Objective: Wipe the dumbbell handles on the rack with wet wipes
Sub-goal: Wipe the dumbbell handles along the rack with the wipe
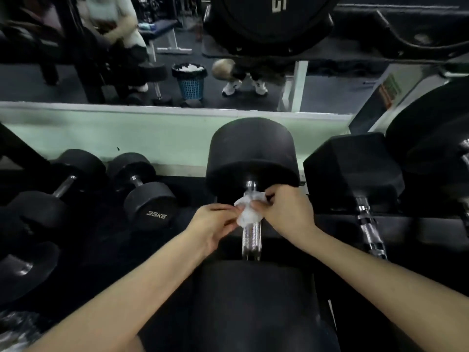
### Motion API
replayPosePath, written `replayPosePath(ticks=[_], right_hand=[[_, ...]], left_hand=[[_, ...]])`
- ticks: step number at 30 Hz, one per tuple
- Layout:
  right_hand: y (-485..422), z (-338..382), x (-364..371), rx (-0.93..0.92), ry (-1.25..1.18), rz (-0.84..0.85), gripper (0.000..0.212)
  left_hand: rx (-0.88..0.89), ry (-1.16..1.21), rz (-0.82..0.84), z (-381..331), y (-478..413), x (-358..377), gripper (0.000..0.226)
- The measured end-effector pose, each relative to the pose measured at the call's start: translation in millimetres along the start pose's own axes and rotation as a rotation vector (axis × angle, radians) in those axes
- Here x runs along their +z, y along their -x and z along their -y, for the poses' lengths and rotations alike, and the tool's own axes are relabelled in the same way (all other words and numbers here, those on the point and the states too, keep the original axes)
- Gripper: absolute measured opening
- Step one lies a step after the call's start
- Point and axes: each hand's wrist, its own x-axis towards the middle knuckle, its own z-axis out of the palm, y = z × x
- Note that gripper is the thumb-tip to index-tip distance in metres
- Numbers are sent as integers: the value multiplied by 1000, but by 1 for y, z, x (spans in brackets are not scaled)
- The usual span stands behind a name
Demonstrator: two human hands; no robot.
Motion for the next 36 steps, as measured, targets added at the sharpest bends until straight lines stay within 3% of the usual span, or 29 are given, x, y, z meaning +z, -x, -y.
replayPosePath(ticks=[4,7,10,13,16,20,24,27,30,33,36], right_hand=[[0,-4,7,112,-245,140,39],[4,-7,16,245,-463,165,38],[-2,-7,24,416,-702,135,27],[-10,-2,27,607,-921,123,22],[-16,-4,27,651,-1052,142,24],[-24,-1,26,644,-1057,211,29],[-18,1,23,597,-1088,209,16],[-8,-4,18,598,-1003,259,37],[-2,-4,12,605,-894,335,41],[-5,-3,17,599,-843,222,32],[-15,0,26,629,-874,65,17]], left_hand=[[-84,-219,118,-6,4,2,20],[-184,-334,81,-14,8,11,18],[-114,-255,-11,-13,2,20,12],[-3,-96,-94,-11,-8,24,22],[37,-12,-96,-10,-14,24,17],[31,39,-71,-9,-20,25,33],[36,18,-38,-11,-22,27,27],[-39,-105,49,-10,-11,20,19],[-96,-226,126,-15,-4,13,19],[-53,-229,67,-18,-7,16,20],[15,-226,-108,-15,-20,25,14]])
